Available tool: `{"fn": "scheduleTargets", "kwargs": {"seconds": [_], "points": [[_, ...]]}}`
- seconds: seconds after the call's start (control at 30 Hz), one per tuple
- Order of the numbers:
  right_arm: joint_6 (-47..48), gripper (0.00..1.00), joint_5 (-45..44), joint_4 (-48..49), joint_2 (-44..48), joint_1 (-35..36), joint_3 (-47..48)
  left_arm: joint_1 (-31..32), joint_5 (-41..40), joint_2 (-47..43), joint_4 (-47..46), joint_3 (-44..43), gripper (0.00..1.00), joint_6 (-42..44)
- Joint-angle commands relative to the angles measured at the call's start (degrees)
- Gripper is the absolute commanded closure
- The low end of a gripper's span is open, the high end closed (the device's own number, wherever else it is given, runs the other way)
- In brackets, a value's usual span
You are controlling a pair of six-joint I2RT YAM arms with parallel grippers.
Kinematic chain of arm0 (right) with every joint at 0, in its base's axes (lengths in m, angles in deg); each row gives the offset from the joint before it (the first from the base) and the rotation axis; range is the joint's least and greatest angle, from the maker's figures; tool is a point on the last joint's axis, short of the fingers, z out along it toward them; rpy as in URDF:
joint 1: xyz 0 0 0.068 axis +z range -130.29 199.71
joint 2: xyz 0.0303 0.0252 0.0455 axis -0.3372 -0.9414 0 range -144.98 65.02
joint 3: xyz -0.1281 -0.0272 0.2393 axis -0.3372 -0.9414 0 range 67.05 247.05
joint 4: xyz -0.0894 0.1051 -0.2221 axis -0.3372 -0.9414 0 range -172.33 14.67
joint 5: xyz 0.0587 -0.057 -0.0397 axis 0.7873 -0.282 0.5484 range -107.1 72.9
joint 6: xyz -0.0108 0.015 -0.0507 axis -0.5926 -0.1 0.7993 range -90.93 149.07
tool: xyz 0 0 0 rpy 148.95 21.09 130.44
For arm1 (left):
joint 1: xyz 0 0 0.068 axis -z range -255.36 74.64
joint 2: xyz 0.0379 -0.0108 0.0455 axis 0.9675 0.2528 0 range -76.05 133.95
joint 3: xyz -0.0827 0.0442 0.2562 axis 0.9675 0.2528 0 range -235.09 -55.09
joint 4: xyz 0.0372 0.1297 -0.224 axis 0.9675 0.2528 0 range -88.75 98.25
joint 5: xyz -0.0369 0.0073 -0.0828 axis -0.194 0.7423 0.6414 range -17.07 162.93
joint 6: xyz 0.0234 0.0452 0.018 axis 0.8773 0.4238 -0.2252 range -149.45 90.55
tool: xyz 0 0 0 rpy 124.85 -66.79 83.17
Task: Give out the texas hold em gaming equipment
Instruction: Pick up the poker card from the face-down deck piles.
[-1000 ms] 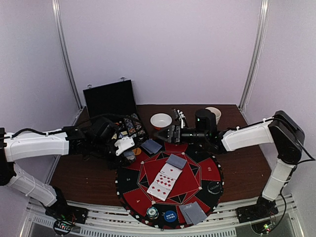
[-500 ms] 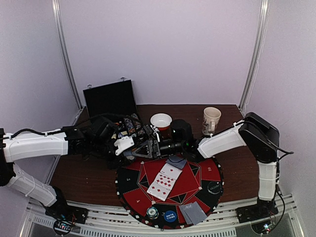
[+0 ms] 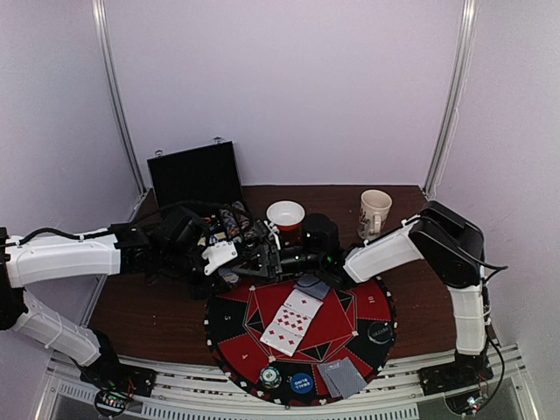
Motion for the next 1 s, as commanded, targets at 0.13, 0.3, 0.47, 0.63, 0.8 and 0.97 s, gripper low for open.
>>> {"fn": "scheduleTargets", "kwargs": {"seconds": [0.13,0.3,0.47,0.63,0.8,0.97], "points": [[0.9,0.27,-0.3,-1.1,0.9,-1.3,2.5,-0.1,0.3,-1.2,-2.0,-0.6,0.59,0.0],[6.3,0.26,-1.3,-10.2,0.1,-0.8,5.4,-0.1,0.3,-1.3,-1.9,-0.6,0.59,-0.1],[6.5,0.26,-0.7,-10.6,-1.1,-0.5,6.7,-0.1,0.3,-1.1,-2.0,-0.6,0.59,0.0],[5.8,0.26,2.0,-8.2,-1.9,-0.2,7.2,-0.1,0.3,-1.0,-1.9,-0.6,0.59,0.0],[6.5,0.26,1.7,-9.6,-2.6,0.0,7.9,-0.1,0.4,-1.0,-2.0,-0.6,0.60,0.0],[13.6,0.26,-1.1,-19.5,-3.6,0.6,11.3,-0.1,0.3,-1.1,-1.9,-0.6,0.60,0.0]]}}
